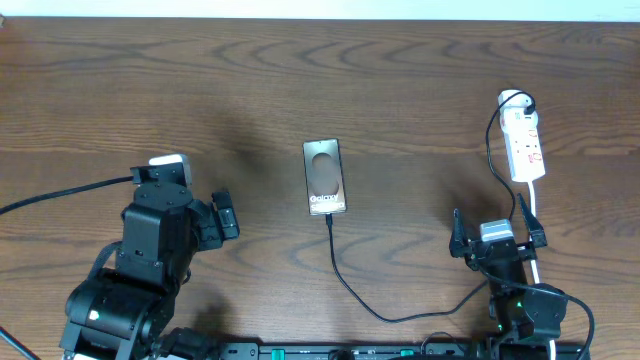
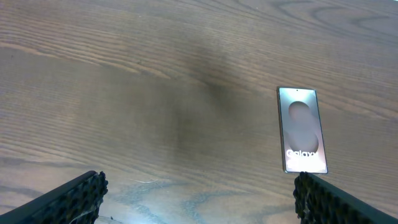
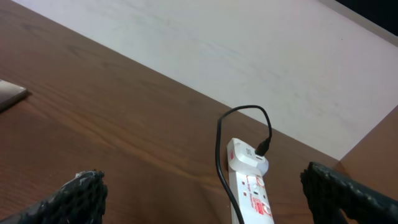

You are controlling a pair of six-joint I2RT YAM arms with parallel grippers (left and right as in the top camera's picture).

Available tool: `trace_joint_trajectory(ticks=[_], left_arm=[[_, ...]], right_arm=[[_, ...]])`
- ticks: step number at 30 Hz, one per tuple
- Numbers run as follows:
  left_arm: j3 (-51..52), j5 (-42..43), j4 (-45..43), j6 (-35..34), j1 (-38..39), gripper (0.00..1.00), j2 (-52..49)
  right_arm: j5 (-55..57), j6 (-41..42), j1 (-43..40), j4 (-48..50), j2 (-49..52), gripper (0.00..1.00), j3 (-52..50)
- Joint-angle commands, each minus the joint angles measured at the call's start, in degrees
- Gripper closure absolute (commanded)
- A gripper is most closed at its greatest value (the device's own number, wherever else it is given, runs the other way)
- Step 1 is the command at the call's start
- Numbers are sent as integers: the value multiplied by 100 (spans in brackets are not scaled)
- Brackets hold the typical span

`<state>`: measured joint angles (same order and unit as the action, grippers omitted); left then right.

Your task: Plug charger to phone and switch on socket

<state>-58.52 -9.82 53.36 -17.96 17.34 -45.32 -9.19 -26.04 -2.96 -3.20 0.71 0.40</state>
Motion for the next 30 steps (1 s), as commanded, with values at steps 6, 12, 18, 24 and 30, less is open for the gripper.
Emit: trace_joint_trajectory(ticks=[6, 12, 18, 24, 30], left_arm=[[15, -96, 0, 33, -28, 2, -2], [15, -96, 0, 33, -28, 2, -2], [15, -96, 0, 33, -28, 2, -2], [15, -96, 0, 35, -28, 2, 0], [15, -96, 0, 33, -28, 2, -2]], right_arm=[[4, 433, 55, -28, -44, 1, -15], [70, 463, 55, -28, -44, 1, -15], [68, 459, 57, -20, -44, 1, -15], [146, 592, 173, -26, -44, 1, -15], [291, 1080, 267, -68, -44, 1, -13]])
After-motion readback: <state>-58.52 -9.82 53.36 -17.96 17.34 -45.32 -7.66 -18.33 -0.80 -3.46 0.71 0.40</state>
